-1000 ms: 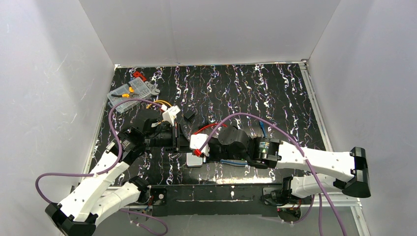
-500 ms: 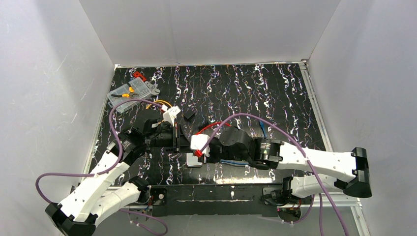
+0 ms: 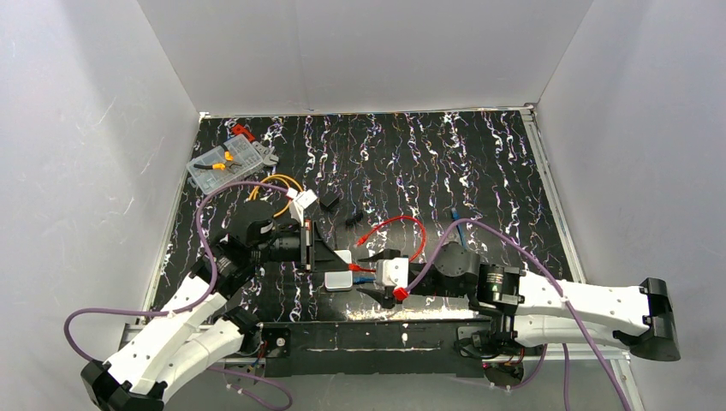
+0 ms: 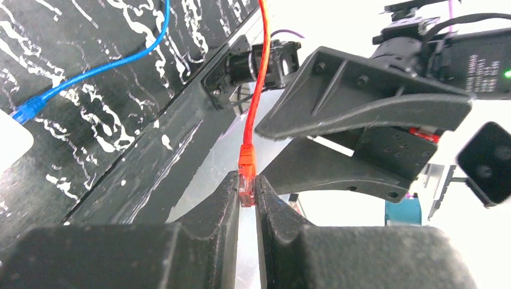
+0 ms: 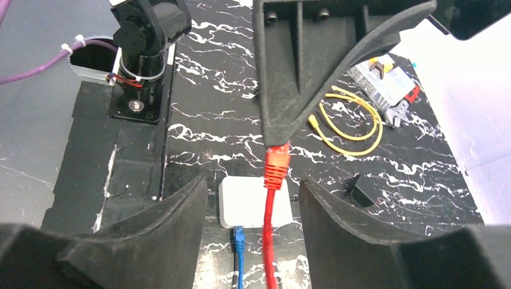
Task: Insert the plug into the switch port
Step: Pick up the connector from the center of the board.
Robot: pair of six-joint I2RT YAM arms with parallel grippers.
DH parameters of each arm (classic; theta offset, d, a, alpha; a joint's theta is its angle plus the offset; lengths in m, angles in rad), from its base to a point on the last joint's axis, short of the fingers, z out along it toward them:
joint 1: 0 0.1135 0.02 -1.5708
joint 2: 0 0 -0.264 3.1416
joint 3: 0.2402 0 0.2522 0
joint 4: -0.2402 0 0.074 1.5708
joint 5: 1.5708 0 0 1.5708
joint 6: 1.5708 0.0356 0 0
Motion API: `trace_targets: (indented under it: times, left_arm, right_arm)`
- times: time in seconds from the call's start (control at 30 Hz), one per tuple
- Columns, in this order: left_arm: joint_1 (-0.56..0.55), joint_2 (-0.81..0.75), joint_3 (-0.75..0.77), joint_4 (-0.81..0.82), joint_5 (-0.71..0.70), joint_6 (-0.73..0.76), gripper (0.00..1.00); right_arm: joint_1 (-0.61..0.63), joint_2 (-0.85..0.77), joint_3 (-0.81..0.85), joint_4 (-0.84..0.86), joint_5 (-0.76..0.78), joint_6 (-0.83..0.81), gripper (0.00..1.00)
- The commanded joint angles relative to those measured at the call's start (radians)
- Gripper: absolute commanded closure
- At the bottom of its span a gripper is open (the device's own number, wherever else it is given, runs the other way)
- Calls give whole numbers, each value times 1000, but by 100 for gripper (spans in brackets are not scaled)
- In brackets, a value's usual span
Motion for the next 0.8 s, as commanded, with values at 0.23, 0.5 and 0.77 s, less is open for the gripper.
trace_targets:
  times: [0.23, 0.5, 0.77]
  left_arm:
    - [-2, -61, -76, 189, 63, -82, 100]
    - [-2, -96, -76, 213, 87, -69, 100]
    - [-2, -106, -68, 196, 99, -53, 100]
  right_arm:
    - [9, 10, -22, 223, -27, -28, 42]
    - [9, 25, -16, 226, -22, -18, 49]
    - [9, 24, -17, 228, -24, -3, 57]
